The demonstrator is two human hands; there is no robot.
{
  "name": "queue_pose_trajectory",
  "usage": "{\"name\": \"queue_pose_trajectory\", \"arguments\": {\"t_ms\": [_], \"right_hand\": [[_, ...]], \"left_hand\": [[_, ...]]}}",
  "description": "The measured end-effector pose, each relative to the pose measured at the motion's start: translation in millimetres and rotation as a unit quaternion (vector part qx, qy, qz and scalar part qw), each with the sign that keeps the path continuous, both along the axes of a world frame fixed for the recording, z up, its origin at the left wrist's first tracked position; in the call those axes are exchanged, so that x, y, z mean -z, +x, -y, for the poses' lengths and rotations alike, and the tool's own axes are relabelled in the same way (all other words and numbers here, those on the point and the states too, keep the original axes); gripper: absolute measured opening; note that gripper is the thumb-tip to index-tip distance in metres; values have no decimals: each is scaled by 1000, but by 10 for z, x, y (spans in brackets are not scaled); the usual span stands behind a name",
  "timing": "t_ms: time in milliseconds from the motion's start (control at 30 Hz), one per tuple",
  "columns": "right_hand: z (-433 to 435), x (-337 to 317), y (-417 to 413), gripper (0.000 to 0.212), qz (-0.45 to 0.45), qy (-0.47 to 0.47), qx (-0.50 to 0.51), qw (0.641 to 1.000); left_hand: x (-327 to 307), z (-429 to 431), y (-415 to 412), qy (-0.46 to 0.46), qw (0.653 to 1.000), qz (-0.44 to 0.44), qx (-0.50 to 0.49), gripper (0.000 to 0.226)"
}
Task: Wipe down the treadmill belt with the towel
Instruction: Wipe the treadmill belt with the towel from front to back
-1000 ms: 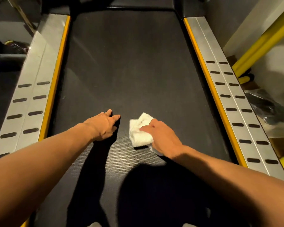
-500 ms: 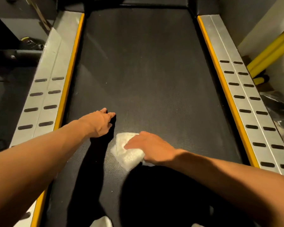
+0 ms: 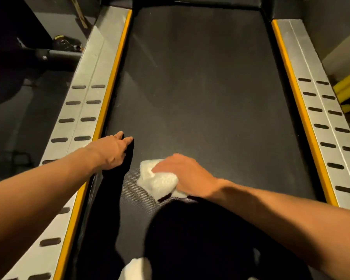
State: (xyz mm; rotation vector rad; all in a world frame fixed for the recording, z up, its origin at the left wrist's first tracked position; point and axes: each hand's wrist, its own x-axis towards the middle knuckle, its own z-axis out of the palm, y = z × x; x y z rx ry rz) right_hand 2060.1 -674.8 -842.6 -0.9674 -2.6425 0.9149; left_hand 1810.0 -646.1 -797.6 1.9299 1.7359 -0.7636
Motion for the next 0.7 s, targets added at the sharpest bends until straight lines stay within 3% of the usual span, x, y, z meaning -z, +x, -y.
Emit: {"name": "queue_pose_trajectory", "arguments": {"t_ms": [67,233,333,400,467,533,633,700], "right_hand": [[-332,-62,-121,47,-29,29,87,995],[-573,11,-193,31,46,24,182,982],[-55,12,-248,47,2,-12,80,997],[75,-76,-341,41,33,-39,18,999],[-75,-117,-489,36,26,11,60,998],[-366,-103,-614,48,-1,46,115,992],[-583,-41,-788,49,52,33,171,983],[-436,15,-858,55,34,18,181,983]], "left_hand": [[-30,57,-50,2,1000,-21,6,63],[-136,171,-162,37,993,-95,52,62],[-122,302,-205,46,997,-56,-28,66],[-79,369,-228,80,991,-5,-111,70],[-42,402,-281,113,977,46,-176,72],[-29,421,-341,130,968,68,-204,73],[-55,411,-357,133,963,89,-219,77],[-80,383,-335,130,964,95,-214,77]]}}
